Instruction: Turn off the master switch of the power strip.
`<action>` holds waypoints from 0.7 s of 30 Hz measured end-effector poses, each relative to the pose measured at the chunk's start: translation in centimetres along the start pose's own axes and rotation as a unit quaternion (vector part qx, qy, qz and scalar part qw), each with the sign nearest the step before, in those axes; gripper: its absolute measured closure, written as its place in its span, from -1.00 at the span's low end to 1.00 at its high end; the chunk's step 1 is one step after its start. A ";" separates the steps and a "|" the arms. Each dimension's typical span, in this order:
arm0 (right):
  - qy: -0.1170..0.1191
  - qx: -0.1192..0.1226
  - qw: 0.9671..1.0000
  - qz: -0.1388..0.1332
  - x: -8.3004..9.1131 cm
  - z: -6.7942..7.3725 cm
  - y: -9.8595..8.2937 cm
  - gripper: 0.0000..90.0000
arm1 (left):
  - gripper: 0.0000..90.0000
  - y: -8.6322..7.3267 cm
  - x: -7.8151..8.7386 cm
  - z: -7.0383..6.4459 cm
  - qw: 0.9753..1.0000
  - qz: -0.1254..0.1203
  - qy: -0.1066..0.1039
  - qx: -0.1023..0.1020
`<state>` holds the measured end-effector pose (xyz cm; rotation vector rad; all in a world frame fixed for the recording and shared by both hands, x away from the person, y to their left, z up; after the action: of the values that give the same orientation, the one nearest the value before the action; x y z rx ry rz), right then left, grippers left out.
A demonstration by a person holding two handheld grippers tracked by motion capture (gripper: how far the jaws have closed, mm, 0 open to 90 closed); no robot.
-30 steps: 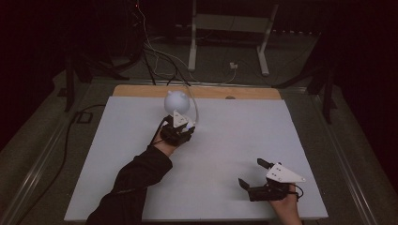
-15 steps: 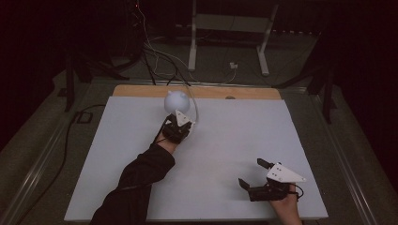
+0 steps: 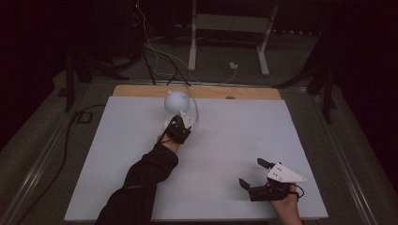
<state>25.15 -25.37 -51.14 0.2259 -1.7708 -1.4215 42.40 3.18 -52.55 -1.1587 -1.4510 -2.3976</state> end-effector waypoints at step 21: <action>0.001 -0.001 1.000 0.002 0.0 0.0 0.0 -1.00 | 1.00 -0.4 -0.8 -0.4 0.995 0.023 0.038 -0.085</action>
<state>25.15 -25.32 -51.18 0.2233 -1.7671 -1.4193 42.51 2.82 -53.43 -1.1080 -1.2055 -2.5436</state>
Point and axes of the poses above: each handheld gripper's, and its own axes: x roughly backward along the jaws, y roughly out of its top, z roughly to its left, the point moved 3 cm from there along -x, roughly forward along the jaws, and after that the axes turned 6 degrees about z, right-handed, at the moved point
